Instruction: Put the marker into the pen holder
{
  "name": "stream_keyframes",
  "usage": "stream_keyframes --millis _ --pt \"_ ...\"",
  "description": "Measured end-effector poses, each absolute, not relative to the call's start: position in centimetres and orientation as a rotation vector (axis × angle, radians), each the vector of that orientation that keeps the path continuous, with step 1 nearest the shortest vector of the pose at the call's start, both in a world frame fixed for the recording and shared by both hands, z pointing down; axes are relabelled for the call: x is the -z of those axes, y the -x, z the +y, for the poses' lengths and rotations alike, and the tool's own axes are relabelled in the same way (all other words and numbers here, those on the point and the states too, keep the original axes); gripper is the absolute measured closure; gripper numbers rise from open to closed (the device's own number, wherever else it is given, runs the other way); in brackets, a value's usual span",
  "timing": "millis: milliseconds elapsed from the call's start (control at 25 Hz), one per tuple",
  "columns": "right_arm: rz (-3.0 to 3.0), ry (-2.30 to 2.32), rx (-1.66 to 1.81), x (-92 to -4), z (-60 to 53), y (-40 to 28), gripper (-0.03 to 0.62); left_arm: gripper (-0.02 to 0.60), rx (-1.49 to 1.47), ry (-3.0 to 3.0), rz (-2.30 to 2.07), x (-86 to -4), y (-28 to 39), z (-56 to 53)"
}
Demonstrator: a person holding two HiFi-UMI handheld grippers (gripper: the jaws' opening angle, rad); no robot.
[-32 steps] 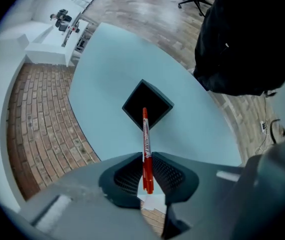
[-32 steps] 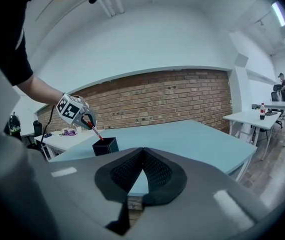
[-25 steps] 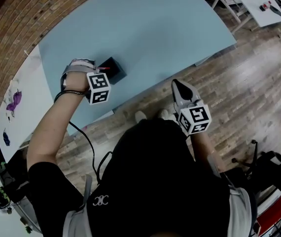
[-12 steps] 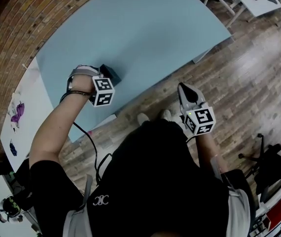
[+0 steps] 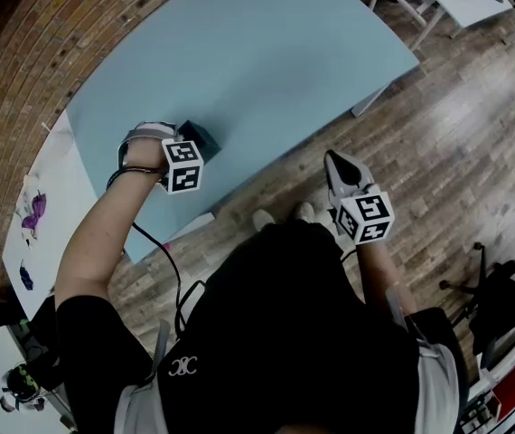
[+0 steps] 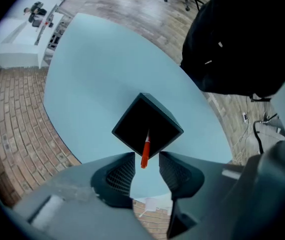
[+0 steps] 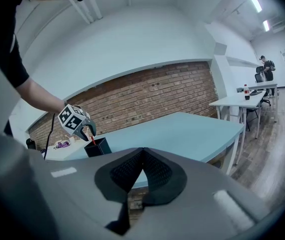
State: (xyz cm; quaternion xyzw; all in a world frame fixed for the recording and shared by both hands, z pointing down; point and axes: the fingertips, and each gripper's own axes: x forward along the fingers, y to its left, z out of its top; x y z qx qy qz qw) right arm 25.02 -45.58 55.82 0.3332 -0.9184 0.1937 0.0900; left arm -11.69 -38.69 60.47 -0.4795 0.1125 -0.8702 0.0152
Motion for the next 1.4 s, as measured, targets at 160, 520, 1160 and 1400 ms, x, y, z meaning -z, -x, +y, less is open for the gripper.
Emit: stream_keyframes --millis 160,520,1160,1400 --pt "-2.739 -0.955 -0.588 -55.7 -45.2 -24.4 0.588 0.407 2.677 1.605 0.486 -59.8 11.3 -38.2" --pt "-2.774 -0.791 -0.590 -54.8 -44.7 -20.4 0.588 0.482 2.272 2.060 1.008 -56.2 9.9 -38.9" --pt "-2.864 -0.574 -0.304 -50.0 -46.4 -13.3 0.588 0.578 0.887 2.283 2.009 -46.7 11.2 -36.8" --pt "-2.922 -0.510 -0.132 -47.4 -46.6 -10.3 0.588 0.578 0.646 2.210 2.122 -46.5 10.6 -34.1"
